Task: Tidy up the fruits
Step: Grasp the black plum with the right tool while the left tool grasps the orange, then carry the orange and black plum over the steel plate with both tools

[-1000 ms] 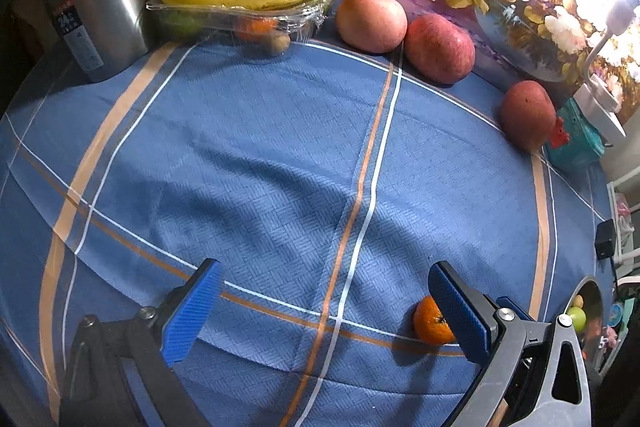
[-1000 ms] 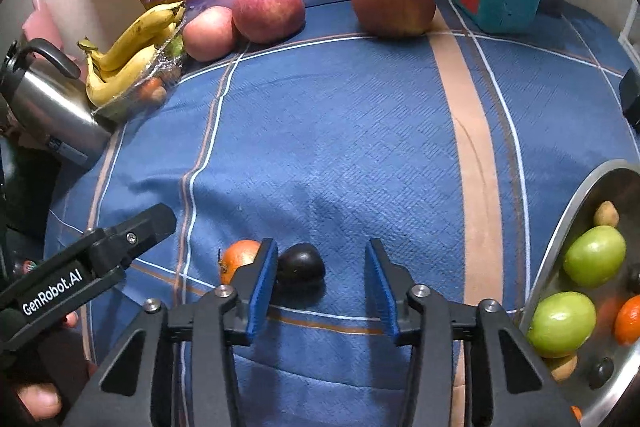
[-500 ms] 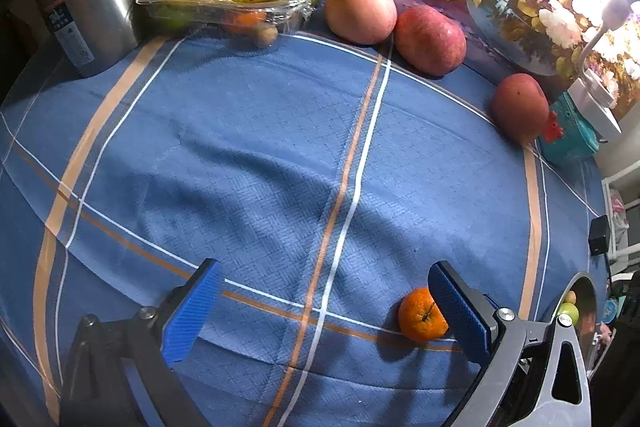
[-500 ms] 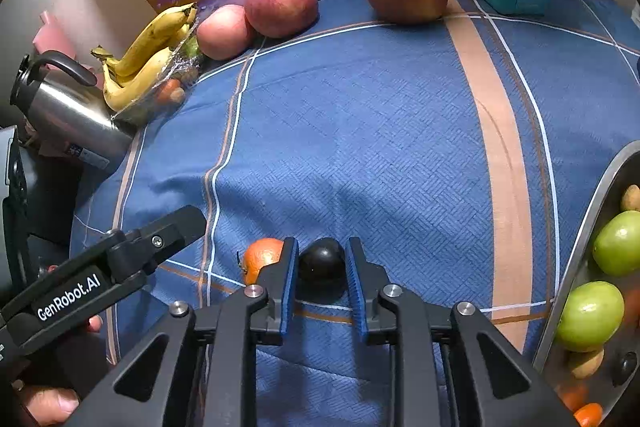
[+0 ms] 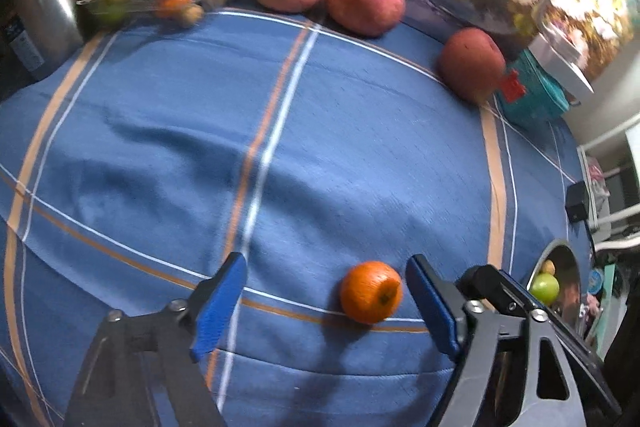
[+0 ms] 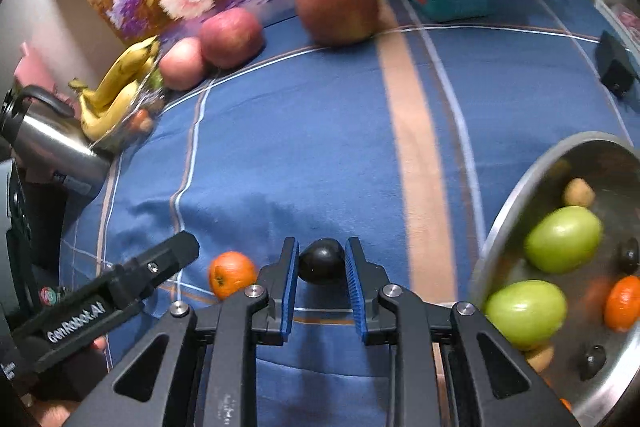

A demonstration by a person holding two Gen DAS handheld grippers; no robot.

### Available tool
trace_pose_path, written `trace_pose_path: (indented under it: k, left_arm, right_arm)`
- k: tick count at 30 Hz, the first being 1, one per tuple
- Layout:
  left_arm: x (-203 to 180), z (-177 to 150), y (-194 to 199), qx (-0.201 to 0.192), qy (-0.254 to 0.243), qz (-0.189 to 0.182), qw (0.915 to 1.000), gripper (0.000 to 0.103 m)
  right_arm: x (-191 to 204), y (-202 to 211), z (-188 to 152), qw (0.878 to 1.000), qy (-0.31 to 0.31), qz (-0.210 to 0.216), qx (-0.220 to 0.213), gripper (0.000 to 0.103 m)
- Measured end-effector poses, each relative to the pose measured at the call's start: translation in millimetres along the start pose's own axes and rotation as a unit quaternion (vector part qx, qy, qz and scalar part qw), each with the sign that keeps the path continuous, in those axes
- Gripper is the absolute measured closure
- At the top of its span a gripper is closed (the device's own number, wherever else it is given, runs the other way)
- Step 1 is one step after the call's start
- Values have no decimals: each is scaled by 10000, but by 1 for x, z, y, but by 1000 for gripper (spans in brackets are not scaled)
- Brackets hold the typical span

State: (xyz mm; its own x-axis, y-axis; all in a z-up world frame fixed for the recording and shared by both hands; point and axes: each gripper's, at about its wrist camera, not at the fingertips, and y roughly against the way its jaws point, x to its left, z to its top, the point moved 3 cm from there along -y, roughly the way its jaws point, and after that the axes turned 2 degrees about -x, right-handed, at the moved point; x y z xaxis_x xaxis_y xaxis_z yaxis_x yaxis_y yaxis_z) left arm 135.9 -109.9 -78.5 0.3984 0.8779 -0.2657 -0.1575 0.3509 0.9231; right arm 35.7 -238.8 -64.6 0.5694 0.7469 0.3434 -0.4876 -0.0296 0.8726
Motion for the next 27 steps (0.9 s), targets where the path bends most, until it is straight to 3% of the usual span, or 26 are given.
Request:
trace_pose_path:
  k: [5, 11, 27]
  left_arm:
    - [-12, -5, -5, 130, -106, -87, 9998, 48]
    - [-24, -9, -6, 202, -209, -320, 9991, 67]
    - [-16, -18, 15, 85, 119, -509, 9986, 69]
  right_arm:
    - [-10, 5, 1, 9999, -91, -36, -23, 78]
    - [-13, 8, 1, 9999, -97, -36, -28, 78]
    - [-17, 28, -4, 9999, -56, 27, -121, 79]
